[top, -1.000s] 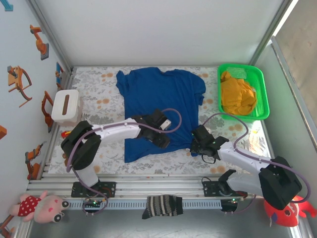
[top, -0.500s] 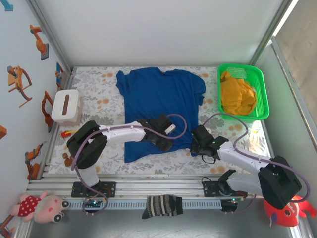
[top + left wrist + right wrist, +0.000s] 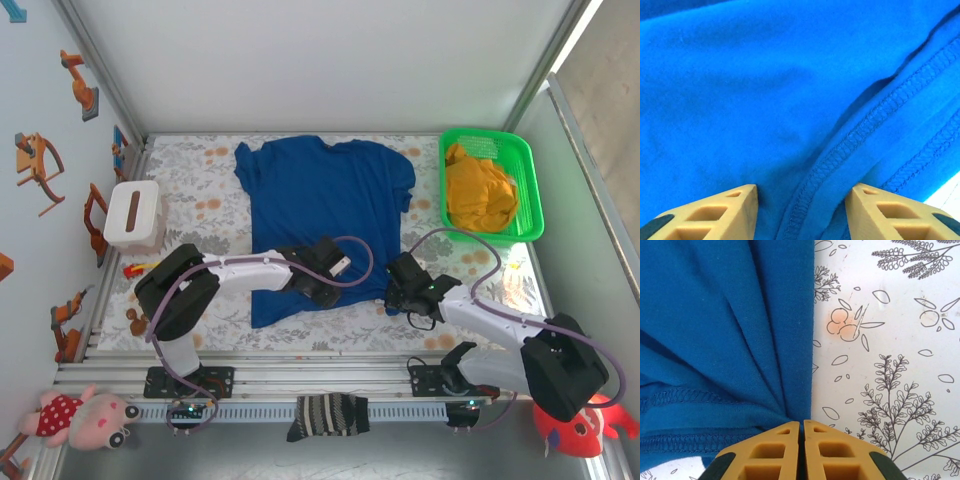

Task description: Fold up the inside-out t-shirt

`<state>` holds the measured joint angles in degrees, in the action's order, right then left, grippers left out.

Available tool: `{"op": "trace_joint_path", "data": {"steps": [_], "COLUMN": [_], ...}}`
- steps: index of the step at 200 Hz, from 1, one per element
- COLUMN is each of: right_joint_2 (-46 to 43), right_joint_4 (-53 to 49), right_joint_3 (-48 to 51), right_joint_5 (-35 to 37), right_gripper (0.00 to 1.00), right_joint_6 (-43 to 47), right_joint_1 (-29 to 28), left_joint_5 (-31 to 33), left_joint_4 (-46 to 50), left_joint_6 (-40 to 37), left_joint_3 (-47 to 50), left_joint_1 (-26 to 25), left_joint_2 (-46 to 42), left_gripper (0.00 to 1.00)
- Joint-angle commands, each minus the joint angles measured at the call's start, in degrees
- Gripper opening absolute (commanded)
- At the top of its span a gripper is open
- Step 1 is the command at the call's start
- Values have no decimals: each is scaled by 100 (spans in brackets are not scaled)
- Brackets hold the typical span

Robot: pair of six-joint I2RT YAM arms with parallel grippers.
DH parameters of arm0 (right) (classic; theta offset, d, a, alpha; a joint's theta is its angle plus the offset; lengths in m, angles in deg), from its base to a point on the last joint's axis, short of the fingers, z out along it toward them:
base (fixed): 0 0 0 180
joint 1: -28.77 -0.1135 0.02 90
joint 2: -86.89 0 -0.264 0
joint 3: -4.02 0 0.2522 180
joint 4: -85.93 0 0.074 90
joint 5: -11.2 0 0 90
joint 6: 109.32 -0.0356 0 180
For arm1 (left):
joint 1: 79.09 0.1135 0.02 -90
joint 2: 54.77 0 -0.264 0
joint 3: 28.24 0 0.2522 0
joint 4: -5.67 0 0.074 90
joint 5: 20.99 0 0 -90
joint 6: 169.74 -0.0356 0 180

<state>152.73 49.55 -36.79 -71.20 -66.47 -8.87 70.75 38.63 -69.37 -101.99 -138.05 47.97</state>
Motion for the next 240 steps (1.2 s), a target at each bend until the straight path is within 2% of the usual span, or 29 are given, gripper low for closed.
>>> {"op": "trace_joint_path", "data": {"steps": [1,40,62,89,124,148,170,188,212,240], "right_joint_2": [53,34,16,-120,-697,-1038,-1065,-903,-364,529], "right_joint_4": [-104,-130,-160,-280,-338,-268,-101,322,1303,2519], "right_joint_3": [32,32,25,-131,-621,-1020,-1344,-1482,-1449,-1421], "right_joint_5": [190,198,199,136,-365,-711,-829,-754,-488,0], "right_gripper": [10,10,10,12,29,30,27,20,0,0], "right_joint_6": [-110,-107,-107,-2,214,333,358,262,92,116], "right_joint_1": [-41,-41,-45,-41,-41,-104,-374,-736,-1333,-2088], "left_joint_5": [3,8,3,29,-215,-502,-649,-744,-880,-871], "left_joint_4": [-109,-52,35,205,490,516,605,637,629,625], "left_joint_6": [62,62,44,44,113,218,236,253,306,359], "left_joint_3": [-22,-166,-252,-361,-695,-884,-1056,-1141,-1158,-1122], "left_joint_1": [-43,-36,-30,19,239,436,558,628,682,696], "left_joint_2": [41,-17,-67,-432,-1202,-1670,-1970,-2141,-2254,-2292], "left_gripper": [40,20,0,0,0,0,0,0,0,0]}}
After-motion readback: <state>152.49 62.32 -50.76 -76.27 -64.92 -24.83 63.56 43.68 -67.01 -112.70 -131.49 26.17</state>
